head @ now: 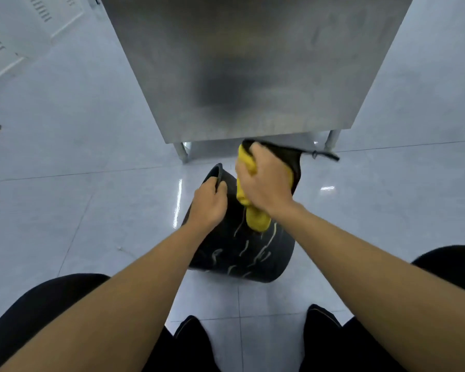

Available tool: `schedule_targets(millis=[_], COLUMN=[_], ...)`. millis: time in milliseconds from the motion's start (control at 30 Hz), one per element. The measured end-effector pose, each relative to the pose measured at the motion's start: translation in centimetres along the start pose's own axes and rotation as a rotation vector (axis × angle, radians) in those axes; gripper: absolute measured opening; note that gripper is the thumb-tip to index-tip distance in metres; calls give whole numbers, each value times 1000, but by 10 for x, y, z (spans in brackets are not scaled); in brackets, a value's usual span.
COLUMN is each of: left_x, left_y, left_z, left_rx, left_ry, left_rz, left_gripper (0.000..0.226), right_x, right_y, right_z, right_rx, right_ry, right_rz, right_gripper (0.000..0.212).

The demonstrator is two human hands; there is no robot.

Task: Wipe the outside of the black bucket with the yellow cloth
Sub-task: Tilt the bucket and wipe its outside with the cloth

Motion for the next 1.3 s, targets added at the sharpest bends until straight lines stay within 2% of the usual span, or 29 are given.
schedule_targets(millis=[33,100,167,300,367,467,500,533,600,700,800,867,933,1000,1067,1100,1200,1267,1300], left_x=[2,6,6,0,0,4,4,4,4,5,5,4,7,14,17,17,13,12,12], left_y=[1,4,5,0,-3,-4,-3,-2,-5,-9,-7,-5,-6,-5,-5,-5,-3,1,3], left_z=[0,0,-1,3,4,4,4,4,7,7,5,5,4,2,2,3,2,3,4], left_rx=[61,146,176,178,135,135,130,123,132,199,174,80,-8,-75,-88,-84,-43,32,57], left_ry=[1,-4,-9,11,19,37,43,48,68,47,-12,-47,-67,-61,-31,-17,-18,-9,-1], left_rz=[15,26,37,57,48,68,61,58,79,126,79,20,-12,-36,-33,-19,-2,-17,-29], left_gripper=[30,33,34,34,32,20,18,16,11,11,24,32,41,47,49,50,49,45,43], right_x=[13,38,49,56,62,76,78,76,69,64,65,71,81,90,88,84,72,71,70], right_y=[8,20,30,46,62,100,103,97,66,26,35,64,105,132,130,118,56,31,28], right_z=[-13,-34,-47,-65,-67,-62,-61,-62,-69,-79,-73,-62,-49,-37,-36,-42,-66,-77,-78], right_rx=[28,-74,-203,-170,-179,-78,-47,-41,-117,-260,-125,12,92,99,69,54,-103,-254,-254], right_ry=[-89,-210,-218,-203,-216,-209,-198,-185,-181,-204,-194,-180,-158,-133,-98,-98,-106,-128,-140], right_rz=[21,13,-53,-76,-173,-447,-487,-465,-305,-69,-14,-119,-332,-514,-576,-530,-236,-158,-137], right_gripper=[22,21,19,15,24,43,43,40,34,40,43,43,41,41,43,43,36,32,33])
Point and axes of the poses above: each hand's wrist, its own x-axis away from the middle knuckle, its own z-axis out of the back of the hand, y = z × x, the point moved 7 cm from there along -x, towards the middle knuckle, and after that the axes turned 7 degrees about y, right-handed, at the moved point
